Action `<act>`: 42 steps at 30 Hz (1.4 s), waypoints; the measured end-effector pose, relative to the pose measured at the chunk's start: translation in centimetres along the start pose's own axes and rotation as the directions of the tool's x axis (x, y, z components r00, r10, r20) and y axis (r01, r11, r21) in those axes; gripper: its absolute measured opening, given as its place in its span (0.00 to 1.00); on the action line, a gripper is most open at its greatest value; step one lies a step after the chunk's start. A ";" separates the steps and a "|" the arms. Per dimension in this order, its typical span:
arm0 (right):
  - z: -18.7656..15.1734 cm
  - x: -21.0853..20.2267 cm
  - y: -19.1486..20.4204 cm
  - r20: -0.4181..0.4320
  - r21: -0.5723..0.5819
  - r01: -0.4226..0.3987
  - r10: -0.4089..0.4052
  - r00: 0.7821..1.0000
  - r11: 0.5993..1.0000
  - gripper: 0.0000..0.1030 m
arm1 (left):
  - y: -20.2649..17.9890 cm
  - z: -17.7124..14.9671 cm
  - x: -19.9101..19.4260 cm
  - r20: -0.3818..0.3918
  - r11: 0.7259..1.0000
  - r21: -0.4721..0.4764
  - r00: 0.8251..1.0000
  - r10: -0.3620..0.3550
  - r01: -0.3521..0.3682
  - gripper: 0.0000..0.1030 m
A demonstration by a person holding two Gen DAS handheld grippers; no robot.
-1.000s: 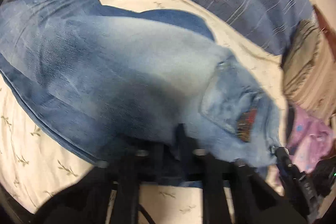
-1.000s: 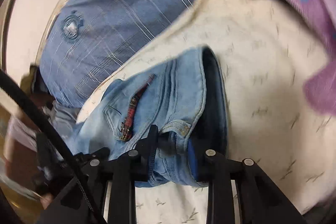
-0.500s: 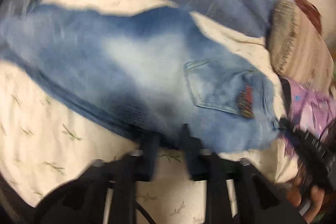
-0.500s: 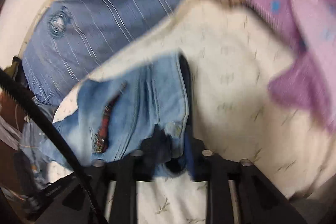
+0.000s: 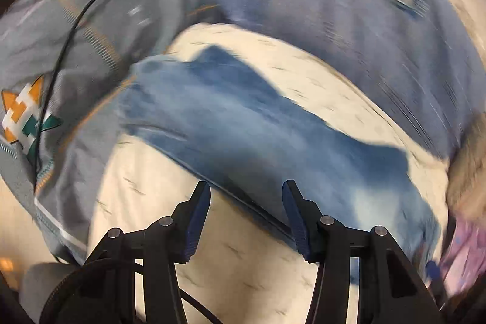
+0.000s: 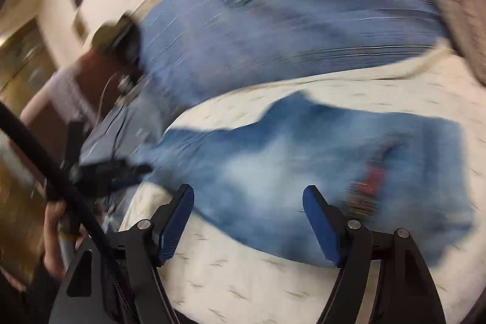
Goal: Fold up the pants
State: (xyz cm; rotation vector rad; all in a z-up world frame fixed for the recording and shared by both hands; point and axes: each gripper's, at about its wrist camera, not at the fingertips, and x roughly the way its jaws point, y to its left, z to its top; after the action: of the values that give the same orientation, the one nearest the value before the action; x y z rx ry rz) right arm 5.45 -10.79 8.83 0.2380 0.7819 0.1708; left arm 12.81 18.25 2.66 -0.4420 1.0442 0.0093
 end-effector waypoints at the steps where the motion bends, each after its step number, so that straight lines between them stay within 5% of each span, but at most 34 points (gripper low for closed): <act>1: 0.4 1.6 1.4 -0.026 -0.031 -0.021 0.020 0.999 0.999 0.74 | 0.6 0.7 0.2 -0.005 1.000 -0.028 1.000 0.003 -0.003 0.48; 8: 1.1 11.0 9.6 -0.201 -0.211 -0.135 0.093 0.975 0.968 0.74 | 2.8 6.4 3.4 -0.037 0.993 -0.102 0.998 -0.055 0.051 0.53; 11: 0.4 15.2 12.1 -0.271 -0.259 -0.160 0.088 0.959 0.952 0.74 | 4.4 7.0 6.3 -0.118 0.979 -0.181 0.987 -0.113 0.091 0.50; 16: -0.7 20.9 15.5 -0.272 -0.422 -0.057 -0.067 0.960 0.905 0.76 | 5.8 8.3 7.4 -0.057 0.942 -0.289 0.979 -0.194 0.170 0.44; 18: -1.2 22.1 16.2 -0.248 -0.494 0.003 -0.144 0.958 0.870 0.52 | 5.8 8.5 7.3 -0.036 0.941 -0.293 0.981 -0.189 0.171 0.18; 19: -1.1 22.1 16.4 -0.215 -0.534 0.046 -0.189 0.958 0.844 0.32 | 5.7 8.6 7.2 -0.030 0.943 -0.284 0.982 -0.189 0.173 0.15; 22: 1.4 21.2 15.2 -0.253 -0.424 -0.020 -0.097 0.963 0.905 0.12 | 5.1 8.8 5.9 0.043 0.937 -0.258 0.972 -0.233 0.236 0.04; 29: 5.9 15.5 15.4 -0.137 -0.339 -0.035 -0.013 0.991 0.940 0.06 | 3.3 8.3 -1.8 0.246 0.892 -0.080 0.876 -0.414 0.444 0.04; 30: 5.9 14.4 15.7 -0.114 -0.345 -0.037 -0.002 0.994 0.938 0.06 | 3.2 7.6 -2.7 0.257 0.898 -0.054 0.875 -0.410 0.436 0.04; 32: 5.3 13.2 16.5 -0.097 -0.360 -0.039 0.004 0.995 0.932 0.07 | 3.8 5.9 -3.5 0.250 0.919 -0.047 0.895 -0.369 0.392 0.05; 34: 3.8 13.9 16.9 -0.143 -0.364 -0.052 -0.001 0.990 0.930 0.07 | 5.3 4.1 -2.2 0.202 0.956 -0.086 0.944 -0.259 0.281 0.05; 36: 1.7 16.1 17.1 -0.208 -0.373 -0.054 -0.027 0.978 0.926 0.07 | 7.4 3.1 2.3 0.039 0.972 -0.204 0.993 -0.107 0.113 0.05; 39: -1.3 20.7 16.6 -0.314 -0.353 -0.026 -0.092 0.945 0.935 0.08 | 9.8 3.3 5.9 -0.085 0.932 -0.349 0.988 -0.130 0.093 0.04; 42: -1.1 20.1 16.6 -0.286 -0.293 -0.038 -0.050 0.957 0.955 0.09 | 8.3 4.2 2.8 0.089 0.948 -0.259 0.982 -0.167 0.185 0.05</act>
State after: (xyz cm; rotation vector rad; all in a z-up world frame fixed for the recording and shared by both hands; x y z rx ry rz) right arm 17.62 10.14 -0.90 -0.0780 1.0370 0.3193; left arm 15.99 26.72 -0.81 -0.7745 0.9381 0.0050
